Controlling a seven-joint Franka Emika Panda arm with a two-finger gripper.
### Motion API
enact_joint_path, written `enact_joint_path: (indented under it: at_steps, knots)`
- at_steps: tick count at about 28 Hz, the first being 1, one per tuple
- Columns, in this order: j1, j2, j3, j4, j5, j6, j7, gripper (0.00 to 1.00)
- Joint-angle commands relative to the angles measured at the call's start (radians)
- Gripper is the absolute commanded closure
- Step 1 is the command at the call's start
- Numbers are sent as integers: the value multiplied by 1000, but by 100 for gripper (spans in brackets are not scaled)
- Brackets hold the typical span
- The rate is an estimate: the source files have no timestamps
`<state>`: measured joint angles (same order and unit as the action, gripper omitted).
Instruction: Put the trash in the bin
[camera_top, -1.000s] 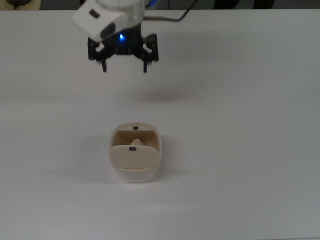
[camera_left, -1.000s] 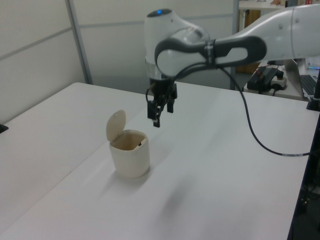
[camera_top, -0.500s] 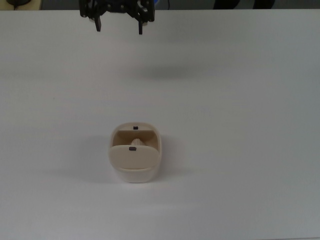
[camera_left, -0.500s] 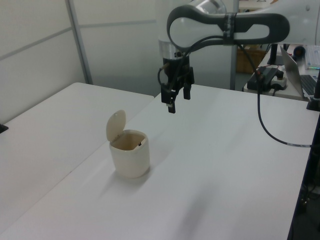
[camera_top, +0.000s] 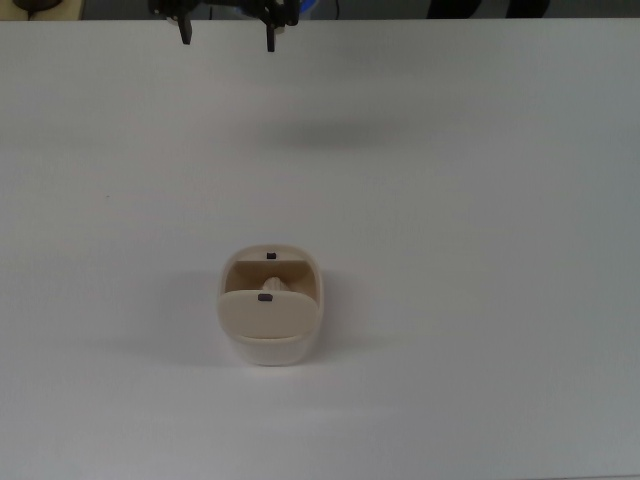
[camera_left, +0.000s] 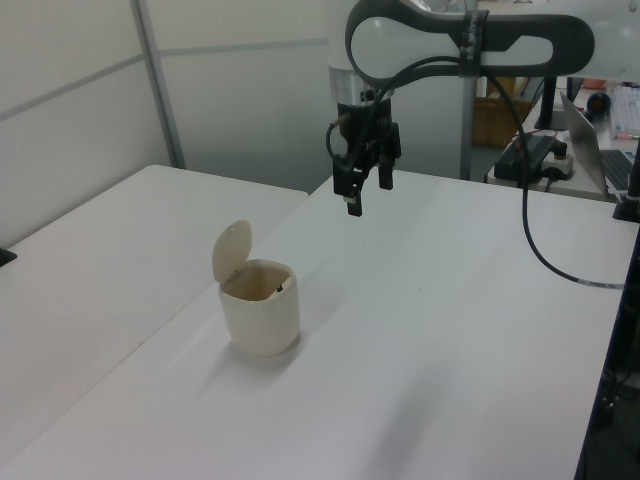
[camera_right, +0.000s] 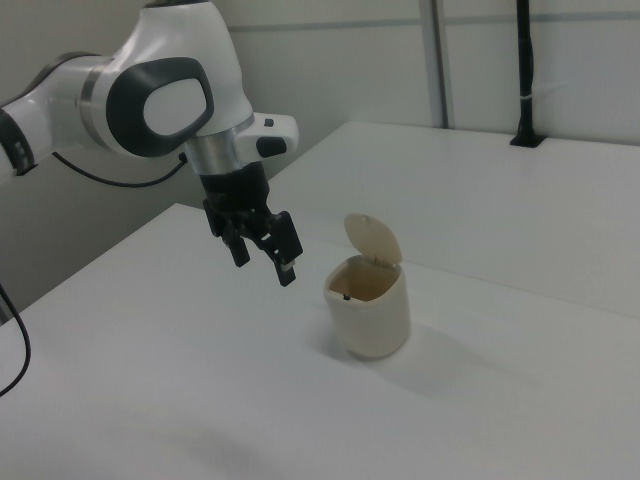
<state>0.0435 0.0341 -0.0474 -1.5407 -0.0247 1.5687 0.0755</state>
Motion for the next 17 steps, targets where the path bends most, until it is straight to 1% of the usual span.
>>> enact_joint_path:
  at_steps: [1, 4, 17]
  knots:
    - [4, -14, -11, -2, 2, 42, 4, 0]
    - [3, -11, -11, -2, 3, 74, 12, 0]
    - [3, -11, -9, -6, 11, 71, 7, 0]
